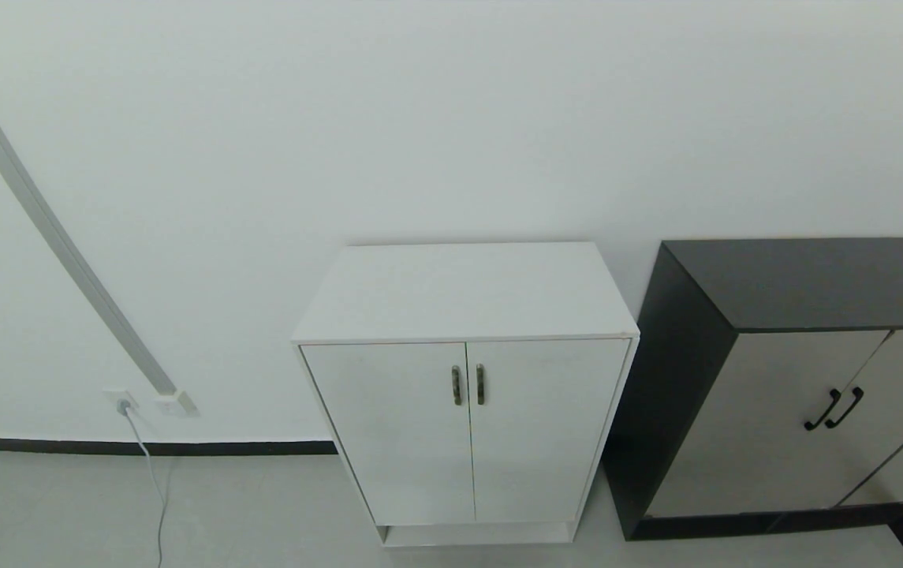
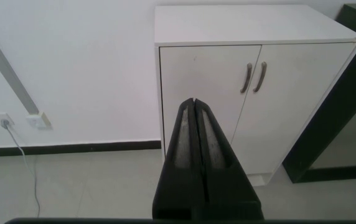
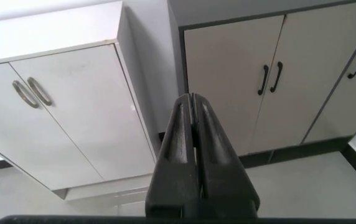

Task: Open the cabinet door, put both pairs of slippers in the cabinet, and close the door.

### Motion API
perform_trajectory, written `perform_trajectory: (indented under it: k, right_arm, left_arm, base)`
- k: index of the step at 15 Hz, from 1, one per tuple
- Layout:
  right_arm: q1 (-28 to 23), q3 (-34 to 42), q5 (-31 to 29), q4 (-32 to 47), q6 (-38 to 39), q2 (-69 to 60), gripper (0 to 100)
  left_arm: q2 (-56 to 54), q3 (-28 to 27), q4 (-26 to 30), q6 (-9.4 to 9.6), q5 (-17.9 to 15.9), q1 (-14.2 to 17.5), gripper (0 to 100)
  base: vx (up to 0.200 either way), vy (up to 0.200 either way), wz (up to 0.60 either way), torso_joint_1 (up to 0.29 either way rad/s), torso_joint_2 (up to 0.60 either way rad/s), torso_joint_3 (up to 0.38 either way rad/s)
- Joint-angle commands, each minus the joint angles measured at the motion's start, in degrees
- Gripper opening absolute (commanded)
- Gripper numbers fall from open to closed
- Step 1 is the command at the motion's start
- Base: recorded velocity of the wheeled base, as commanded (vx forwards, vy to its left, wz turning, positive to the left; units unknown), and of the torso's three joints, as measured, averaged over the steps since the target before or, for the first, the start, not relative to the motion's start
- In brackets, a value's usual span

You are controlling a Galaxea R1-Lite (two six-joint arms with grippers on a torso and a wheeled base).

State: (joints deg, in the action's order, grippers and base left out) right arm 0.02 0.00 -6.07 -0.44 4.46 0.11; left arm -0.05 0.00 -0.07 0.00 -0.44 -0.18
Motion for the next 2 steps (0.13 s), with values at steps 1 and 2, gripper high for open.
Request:
perform_trajectory:
  k: [1, 2]
  right_arm:
    - [0.1, 0.0, 0.0, 0.0, 0.0, 0.0, 0]
    - [0.1, 0.0, 0.0, 0.0, 0.0, 0.0, 0]
  left_arm:
    - [0.0, 0.0, 0.0, 0.0, 0.0, 0.0, 0]
    - [0.0, 0.0, 0.0, 0.0, 0.0, 0.0, 0]
  base:
    - [0.0, 0.0, 0.0, 0.0, 0.0, 0.0]
    - [0.0, 0.0, 0.0, 0.0, 0.0, 0.0]
